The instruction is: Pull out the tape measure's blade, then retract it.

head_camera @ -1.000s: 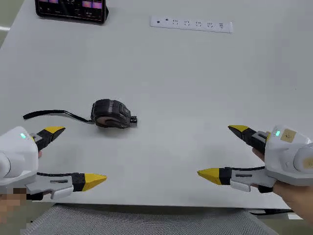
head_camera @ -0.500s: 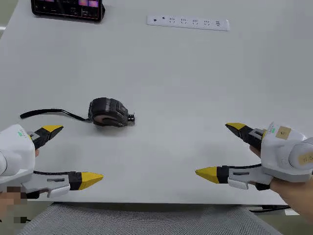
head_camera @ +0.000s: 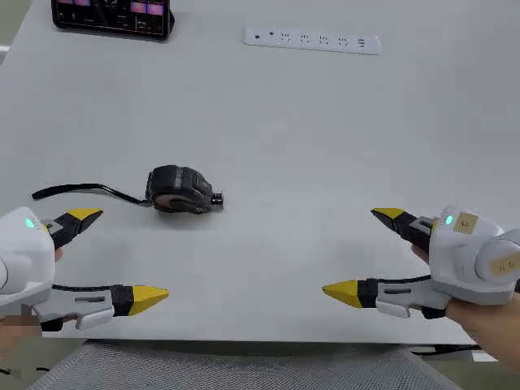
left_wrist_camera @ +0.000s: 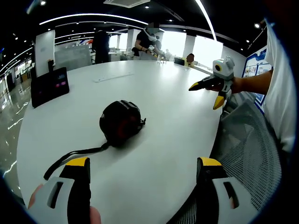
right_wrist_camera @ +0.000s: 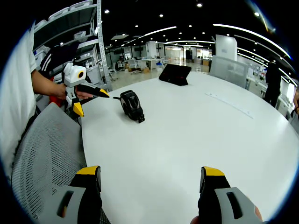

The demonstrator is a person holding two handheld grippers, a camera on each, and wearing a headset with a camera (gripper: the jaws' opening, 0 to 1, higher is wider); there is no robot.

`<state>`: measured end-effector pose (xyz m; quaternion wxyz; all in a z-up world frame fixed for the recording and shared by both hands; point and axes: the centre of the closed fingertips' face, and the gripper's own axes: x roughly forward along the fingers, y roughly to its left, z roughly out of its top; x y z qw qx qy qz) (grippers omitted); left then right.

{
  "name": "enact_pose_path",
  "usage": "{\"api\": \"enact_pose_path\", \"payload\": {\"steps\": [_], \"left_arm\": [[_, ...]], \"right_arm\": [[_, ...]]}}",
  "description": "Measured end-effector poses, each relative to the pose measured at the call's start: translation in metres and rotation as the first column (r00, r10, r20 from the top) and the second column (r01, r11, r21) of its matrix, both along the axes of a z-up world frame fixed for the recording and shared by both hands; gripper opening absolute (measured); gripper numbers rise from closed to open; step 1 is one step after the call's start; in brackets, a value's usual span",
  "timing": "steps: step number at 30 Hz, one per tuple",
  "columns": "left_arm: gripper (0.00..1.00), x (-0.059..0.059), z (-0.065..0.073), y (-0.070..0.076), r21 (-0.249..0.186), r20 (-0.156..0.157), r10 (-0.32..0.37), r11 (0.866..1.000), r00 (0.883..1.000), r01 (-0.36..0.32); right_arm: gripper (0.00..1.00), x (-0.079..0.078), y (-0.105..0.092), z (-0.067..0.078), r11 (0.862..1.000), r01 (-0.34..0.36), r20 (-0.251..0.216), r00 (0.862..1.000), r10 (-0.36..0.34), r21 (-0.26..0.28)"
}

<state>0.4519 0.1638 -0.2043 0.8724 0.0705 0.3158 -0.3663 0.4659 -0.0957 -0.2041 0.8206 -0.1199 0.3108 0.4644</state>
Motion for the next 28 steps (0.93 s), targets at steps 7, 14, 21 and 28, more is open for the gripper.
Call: {"api": "enact_pose_path", "payload": {"steps": [7,14,21,28], "left_arm": [[0.94,-0.002,-0.001,-0.003,0.006,0.003,-0.02,1.0,1.0,0.02],[0.96,-0.001,0.001,-0.004,0.003,0.02,-0.029,1.0,0.999,0.029],[0.98,-0.007,-0.002,-0.004,-0.012,-0.022,-0.033,0.999,0.999,0.033],[0.97,-0.008,-0.002,-0.007,-0.014,-0.027,-0.046,0.999,0.999,0.045]], "right_arm": [[0.87,0.001,-0.003,0.0,1.0,0.006,0.002,1.0,-0.006,0.0],[0.87,0.0,-0.002,-0.001,1.0,0.007,-0.001,1.0,-0.007,0.0],[0.87,-0.001,-0.002,-0.001,1.0,0.006,-0.002,1.0,-0.006,0.0],[0.87,-0.001,-0.002,0.0,1.0,0.008,-0.002,1.0,-0.008,0.003]]}}
